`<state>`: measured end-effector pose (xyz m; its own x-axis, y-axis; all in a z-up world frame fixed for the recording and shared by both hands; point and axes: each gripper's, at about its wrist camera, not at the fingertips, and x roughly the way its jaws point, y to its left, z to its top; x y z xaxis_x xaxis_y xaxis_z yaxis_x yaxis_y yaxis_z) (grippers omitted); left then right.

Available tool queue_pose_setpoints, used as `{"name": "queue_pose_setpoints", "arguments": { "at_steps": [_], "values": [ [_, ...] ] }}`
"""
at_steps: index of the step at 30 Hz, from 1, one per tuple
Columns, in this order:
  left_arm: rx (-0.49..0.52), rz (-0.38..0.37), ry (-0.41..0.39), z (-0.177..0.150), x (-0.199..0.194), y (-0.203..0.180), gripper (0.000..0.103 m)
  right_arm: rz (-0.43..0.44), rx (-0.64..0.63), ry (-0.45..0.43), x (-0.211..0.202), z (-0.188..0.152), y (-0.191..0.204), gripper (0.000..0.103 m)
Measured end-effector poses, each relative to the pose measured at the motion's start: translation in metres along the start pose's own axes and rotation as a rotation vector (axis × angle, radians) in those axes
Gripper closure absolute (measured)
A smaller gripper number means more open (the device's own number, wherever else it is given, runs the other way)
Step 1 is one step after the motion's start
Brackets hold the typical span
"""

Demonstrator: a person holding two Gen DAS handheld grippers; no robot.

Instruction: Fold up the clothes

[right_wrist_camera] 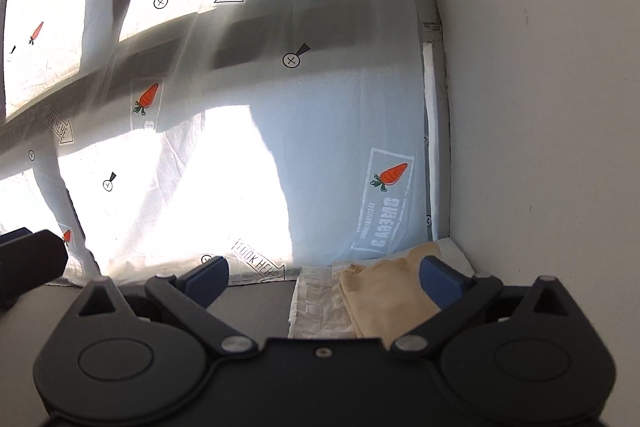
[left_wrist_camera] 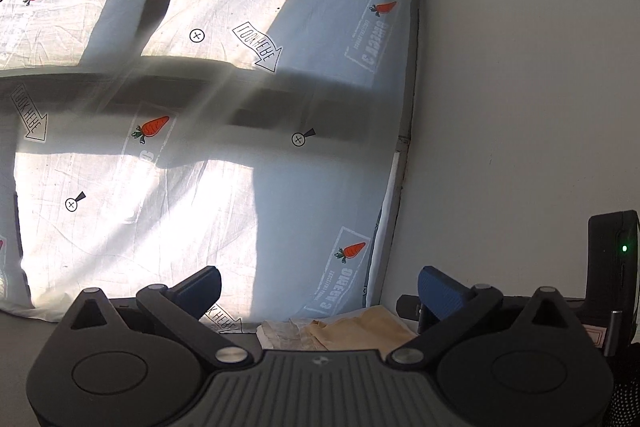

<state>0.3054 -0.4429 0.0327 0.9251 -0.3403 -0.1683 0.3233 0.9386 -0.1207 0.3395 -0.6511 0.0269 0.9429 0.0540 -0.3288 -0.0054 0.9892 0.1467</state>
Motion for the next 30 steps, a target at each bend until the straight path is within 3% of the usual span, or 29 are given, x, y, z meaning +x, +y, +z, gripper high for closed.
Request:
{"name": "queue_pose_setpoints", "arguments": {
  "at_steps": [2, 6, 13, 18, 25, 30],
  "values": [
    [0.010, 0.028, 0.017, 0.000, -0.024, 0.003, 0.000, 0.037, 0.012, 0.027, -0.017, -0.006, 0.015, 0.000],
    [0.021, 0.181, 0.018, 0.000, -0.071, 0.023, 0.000, 0.111, 0.009, 0.080, -0.047, -0.019, 0.050, 0.000],
    [0.009, 0.291, 0.060, -0.002, -0.153, 0.094, 0.000, 0.155, -0.050, 0.130, -0.098, -0.059, 0.146, 0.000],
    [0.041, 0.327, 0.101, -0.006, -0.221, 0.155, 0.000, 0.121, -0.087, 0.119, -0.138, -0.092, 0.233, 0.000],
    [0.071, 0.320, 0.172, -0.017, -0.311, 0.233, 0.000, 0.098, -0.036, 0.144, -0.196, -0.137, 0.333, 0.000],
    [0.089, 0.325, 0.213, -0.029, -0.361, 0.261, 0.000, 0.062, -0.028, 0.175, -0.237, -0.161, 0.384, 0.000]
  ]
}}
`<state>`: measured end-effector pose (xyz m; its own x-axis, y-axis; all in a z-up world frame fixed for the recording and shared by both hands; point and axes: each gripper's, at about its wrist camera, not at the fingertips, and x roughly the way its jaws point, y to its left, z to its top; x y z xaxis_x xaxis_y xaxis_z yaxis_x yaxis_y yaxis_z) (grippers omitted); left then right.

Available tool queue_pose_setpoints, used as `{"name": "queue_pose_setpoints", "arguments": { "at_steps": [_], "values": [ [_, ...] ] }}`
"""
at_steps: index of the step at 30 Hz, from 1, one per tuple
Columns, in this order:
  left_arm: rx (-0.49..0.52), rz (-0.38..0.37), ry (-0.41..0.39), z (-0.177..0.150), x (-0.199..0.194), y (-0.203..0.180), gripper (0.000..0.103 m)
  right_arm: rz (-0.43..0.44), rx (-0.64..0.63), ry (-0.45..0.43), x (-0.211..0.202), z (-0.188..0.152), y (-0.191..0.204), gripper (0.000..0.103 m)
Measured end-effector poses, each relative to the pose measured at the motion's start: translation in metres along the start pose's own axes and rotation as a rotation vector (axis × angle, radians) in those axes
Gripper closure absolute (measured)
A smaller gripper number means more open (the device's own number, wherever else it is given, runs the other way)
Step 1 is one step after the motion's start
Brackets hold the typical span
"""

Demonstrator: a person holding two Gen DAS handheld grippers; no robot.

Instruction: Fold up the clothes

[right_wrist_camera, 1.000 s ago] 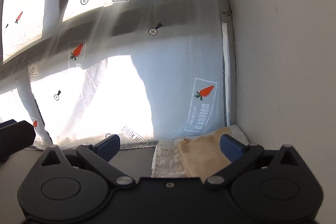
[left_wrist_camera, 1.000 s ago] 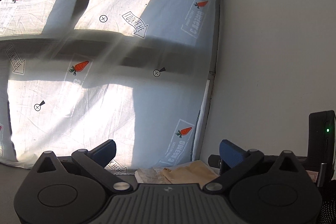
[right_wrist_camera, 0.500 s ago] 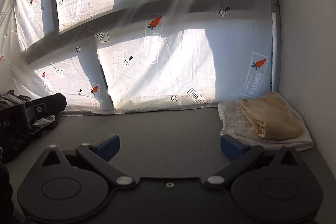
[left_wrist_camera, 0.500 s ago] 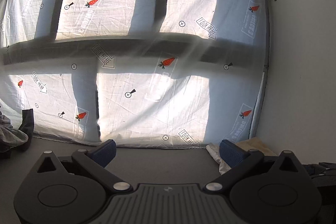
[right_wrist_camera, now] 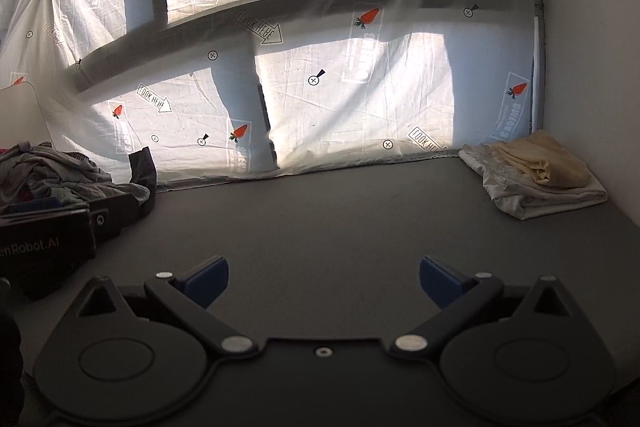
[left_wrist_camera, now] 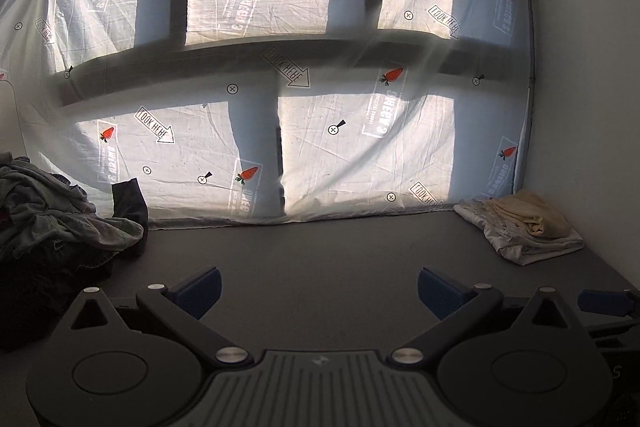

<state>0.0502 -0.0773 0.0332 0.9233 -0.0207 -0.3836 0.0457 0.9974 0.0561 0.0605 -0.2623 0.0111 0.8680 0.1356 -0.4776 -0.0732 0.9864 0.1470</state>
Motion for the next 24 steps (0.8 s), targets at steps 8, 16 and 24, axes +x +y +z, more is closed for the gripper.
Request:
{"name": "queue_pose_setpoints", "arguments": {
  "at_steps": [8, 16, 24],
  "values": [
    [-0.027, -0.039, 0.096, -0.042, -0.044, 0.027, 0.000, -0.051, -0.050, 0.069, -0.047, -0.044, 0.045, 0.000],
    [-0.032, -0.052, 0.106, -0.057, -0.072, 0.039, 0.000, -0.056, -0.069, 0.070, -0.070, -0.065, 0.065, 0.000],
    [-0.039, -0.037, 0.089, -0.058, -0.080, 0.046, 0.000, -0.054, -0.089, 0.047, -0.076, -0.064, 0.076, 0.000]
  ]
}}
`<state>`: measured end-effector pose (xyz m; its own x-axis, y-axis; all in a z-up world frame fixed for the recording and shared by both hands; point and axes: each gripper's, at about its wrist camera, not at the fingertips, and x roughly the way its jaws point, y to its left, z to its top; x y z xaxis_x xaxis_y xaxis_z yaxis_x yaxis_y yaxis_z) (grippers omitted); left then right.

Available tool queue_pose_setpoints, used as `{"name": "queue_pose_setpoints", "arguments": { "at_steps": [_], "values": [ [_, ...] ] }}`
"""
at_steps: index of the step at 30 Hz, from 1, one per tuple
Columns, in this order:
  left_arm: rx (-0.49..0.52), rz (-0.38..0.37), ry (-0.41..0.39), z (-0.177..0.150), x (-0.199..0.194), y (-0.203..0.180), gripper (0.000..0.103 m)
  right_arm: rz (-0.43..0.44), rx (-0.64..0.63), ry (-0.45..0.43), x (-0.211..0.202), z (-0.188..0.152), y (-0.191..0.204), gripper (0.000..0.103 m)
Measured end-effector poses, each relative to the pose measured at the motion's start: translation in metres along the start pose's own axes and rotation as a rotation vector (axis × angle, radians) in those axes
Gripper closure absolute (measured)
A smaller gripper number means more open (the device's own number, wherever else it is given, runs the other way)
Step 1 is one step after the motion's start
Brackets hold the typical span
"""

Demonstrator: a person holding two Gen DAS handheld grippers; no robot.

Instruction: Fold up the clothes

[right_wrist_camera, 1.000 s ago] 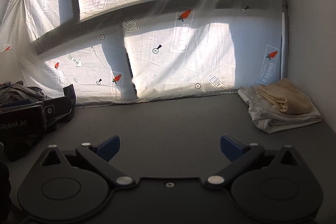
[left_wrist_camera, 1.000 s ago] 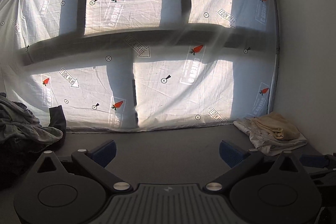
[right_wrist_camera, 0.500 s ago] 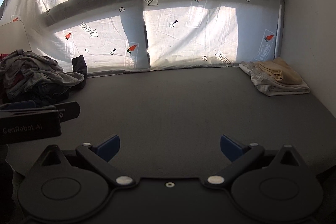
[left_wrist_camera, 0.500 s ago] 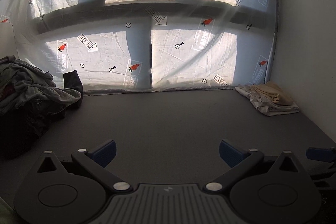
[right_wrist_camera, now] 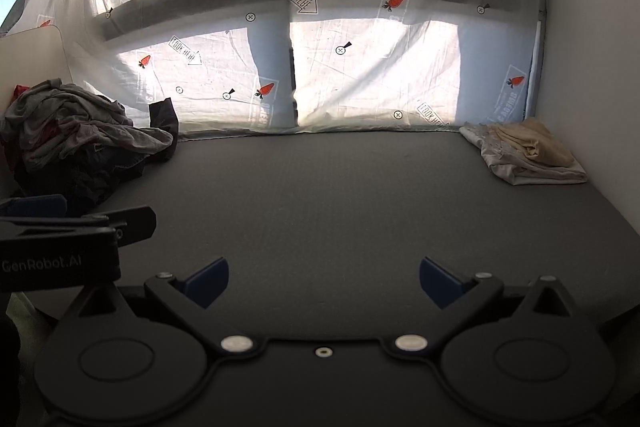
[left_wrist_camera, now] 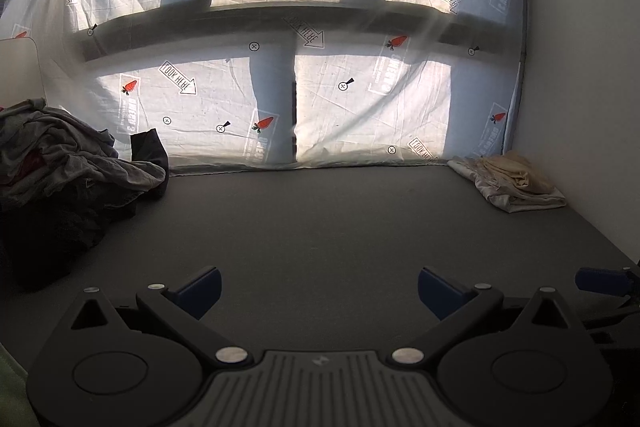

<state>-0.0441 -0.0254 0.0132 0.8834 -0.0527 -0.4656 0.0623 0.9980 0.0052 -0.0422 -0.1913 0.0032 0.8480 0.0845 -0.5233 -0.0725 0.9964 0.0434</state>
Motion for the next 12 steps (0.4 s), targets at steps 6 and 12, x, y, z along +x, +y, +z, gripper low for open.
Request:
{"name": "queue_pose_setpoints", "arguments": {
  "at_steps": [6, 12],
  "values": [
    [0.001, -0.004, -0.016, 0.0043, 0.0000, -0.0003, 0.000, -0.010, 0.003, -0.011, -0.0033, 0.0019, -0.0001, 0.000],
    [0.015, -0.003, -0.016, 0.0035, -0.0012, -0.0056, 0.000, -0.014, 0.012, -0.008, -0.0051, 0.0003, -0.0030, 0.000]
  ]
}}
